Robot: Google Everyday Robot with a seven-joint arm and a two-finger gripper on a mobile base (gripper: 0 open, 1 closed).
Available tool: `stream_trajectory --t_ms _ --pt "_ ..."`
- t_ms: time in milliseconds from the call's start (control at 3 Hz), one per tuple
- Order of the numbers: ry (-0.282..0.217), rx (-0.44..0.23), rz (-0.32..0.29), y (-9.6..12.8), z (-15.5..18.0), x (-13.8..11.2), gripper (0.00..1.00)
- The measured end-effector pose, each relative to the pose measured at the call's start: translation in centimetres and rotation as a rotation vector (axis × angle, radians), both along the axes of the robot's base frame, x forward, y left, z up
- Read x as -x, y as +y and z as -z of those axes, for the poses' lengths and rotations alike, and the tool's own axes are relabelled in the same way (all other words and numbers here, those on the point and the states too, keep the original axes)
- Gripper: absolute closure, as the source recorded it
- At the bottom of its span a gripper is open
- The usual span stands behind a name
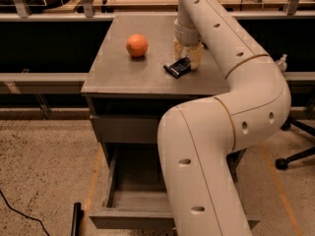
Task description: Place rxbar blueberry into middle drawer
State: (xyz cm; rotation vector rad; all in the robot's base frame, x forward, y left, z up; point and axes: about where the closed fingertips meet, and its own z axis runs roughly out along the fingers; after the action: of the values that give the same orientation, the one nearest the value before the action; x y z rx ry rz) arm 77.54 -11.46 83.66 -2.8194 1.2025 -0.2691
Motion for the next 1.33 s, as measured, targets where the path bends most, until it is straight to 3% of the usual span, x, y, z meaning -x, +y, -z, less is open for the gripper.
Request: stream_trajectory --t_ms 333,667,1000,1333 --pt "0.0 -0.001 0.0 0.0 -0.12 0.06 0.66" --pt "0.0 -0.001 0.0 -0.01 -0.14 0.07 0.88" --pt "-0.014 -0.005 0.0 0.11 -0.24 -0.37 1.0" --pt "-0.014 -0.005 0.0 0.12 -0.32 -0.32 1.0"
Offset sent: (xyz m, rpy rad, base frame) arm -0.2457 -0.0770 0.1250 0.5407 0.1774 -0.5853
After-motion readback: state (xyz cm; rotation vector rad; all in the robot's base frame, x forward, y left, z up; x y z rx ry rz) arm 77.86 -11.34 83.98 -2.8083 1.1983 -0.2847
